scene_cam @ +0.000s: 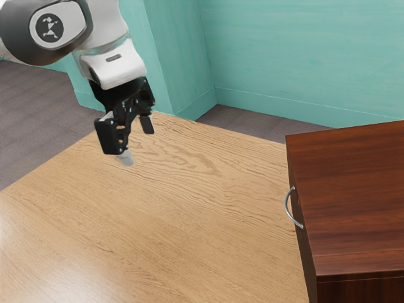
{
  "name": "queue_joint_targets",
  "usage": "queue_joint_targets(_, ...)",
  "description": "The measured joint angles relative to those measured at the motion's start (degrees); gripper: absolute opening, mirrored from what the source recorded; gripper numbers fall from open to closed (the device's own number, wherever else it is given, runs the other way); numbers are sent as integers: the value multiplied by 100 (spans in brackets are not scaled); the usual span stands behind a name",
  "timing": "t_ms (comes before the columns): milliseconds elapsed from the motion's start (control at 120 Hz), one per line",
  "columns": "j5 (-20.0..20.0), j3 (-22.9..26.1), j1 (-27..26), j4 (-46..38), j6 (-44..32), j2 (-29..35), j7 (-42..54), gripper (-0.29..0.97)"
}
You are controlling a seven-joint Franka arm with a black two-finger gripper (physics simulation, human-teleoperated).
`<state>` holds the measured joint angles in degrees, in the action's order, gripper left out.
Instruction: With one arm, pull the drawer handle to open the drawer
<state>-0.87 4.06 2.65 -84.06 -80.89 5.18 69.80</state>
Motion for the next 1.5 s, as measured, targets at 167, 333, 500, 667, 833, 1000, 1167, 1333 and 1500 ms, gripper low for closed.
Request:
queue_joint_targets(167,512,17,179,-49,-237,-321,1409,68)
queue_joint_targets(333,1205,49,206,-793,-1039,-126,2932,68)
queue_joint_targets(500,1845,63,-122,-1153,-1818,-77,4420,67)
queue_joint_targets(667,2114,241,-75,-1274,-2404,-203,5723,63)
queue_joint_targets(833,2270,320,-236,-1686,-3146,-260,6719,53)
queue_joint_targets(1000,2399,315,-465,-1795,-3640,-250,7450,42)
queue_joint_targets(1167,2546,306,-556,-2022,-3990,-267,7959,33)
queue_joint_targets(1333,2729,306,-554,-2244,-4199,-261,8331,29)
queue_joint_targets(1500,2939,306,-708,-2356,-4369,-270,8612,27)
